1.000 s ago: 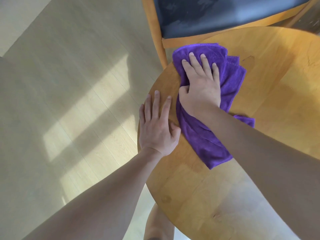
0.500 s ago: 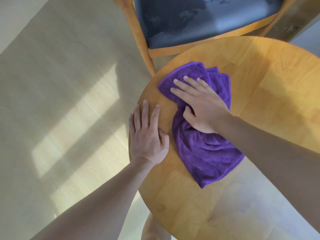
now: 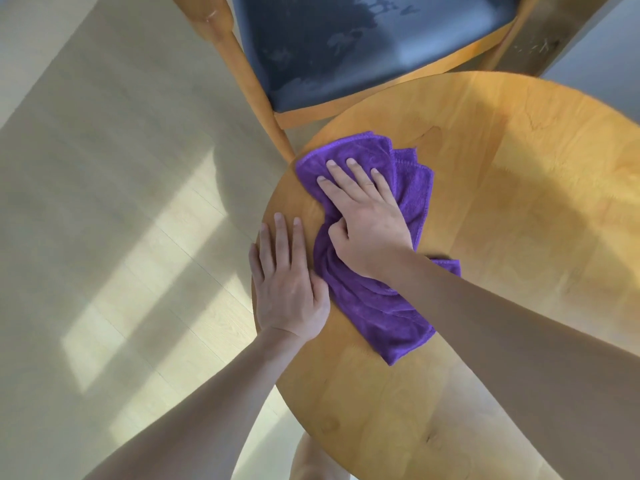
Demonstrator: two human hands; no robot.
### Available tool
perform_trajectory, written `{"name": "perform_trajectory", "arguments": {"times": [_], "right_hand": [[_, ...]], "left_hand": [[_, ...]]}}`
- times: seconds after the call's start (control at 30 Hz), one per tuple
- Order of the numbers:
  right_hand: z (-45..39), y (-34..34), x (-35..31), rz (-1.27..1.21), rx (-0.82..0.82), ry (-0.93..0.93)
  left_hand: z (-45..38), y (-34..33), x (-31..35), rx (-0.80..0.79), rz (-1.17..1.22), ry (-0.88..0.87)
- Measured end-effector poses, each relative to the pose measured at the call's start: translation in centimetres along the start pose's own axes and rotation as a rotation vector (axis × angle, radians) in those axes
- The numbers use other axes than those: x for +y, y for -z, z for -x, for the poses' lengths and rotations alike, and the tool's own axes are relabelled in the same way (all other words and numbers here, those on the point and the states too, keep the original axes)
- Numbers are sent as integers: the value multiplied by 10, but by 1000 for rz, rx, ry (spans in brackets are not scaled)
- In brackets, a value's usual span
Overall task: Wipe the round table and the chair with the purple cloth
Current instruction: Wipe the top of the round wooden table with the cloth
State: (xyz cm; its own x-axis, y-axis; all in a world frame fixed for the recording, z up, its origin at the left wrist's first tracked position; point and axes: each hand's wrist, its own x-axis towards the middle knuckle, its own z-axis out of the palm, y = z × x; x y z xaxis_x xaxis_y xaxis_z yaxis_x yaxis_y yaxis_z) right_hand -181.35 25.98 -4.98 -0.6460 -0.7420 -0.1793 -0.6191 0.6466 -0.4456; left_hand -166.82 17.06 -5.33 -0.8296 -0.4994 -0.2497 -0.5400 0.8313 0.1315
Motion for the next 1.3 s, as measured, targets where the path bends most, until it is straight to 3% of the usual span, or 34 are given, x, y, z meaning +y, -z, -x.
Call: {"name": "perform_trajectory", "arguments": {"times": [0.13,0.3,0.4,0.53,0.87,1.13,1.3], "right_hand": [[2,-4,-12,16,35,-70],[8,-12,-33,53,-12,-143],[11,-20,-46,59,-38,-119],[20,-30,-65,73,-82,-85],[100,-48,-93,0,-244,12],[140,-63,-129,-201,97,-425],[98,-75,-128,-130,127,-529]], "left_hand": [[-2,8,-17,7,172,-45],[-15,47,-67,-240,177,-289],[-33,74,-89,-327,87,-354],[-67,97,-100,-303,64,-488],[-139,104,-39,-418,-301,-891],[-158,69,-9,-249,-358,-1050],[-157,43,-15,-146,-246,-1055]]}}
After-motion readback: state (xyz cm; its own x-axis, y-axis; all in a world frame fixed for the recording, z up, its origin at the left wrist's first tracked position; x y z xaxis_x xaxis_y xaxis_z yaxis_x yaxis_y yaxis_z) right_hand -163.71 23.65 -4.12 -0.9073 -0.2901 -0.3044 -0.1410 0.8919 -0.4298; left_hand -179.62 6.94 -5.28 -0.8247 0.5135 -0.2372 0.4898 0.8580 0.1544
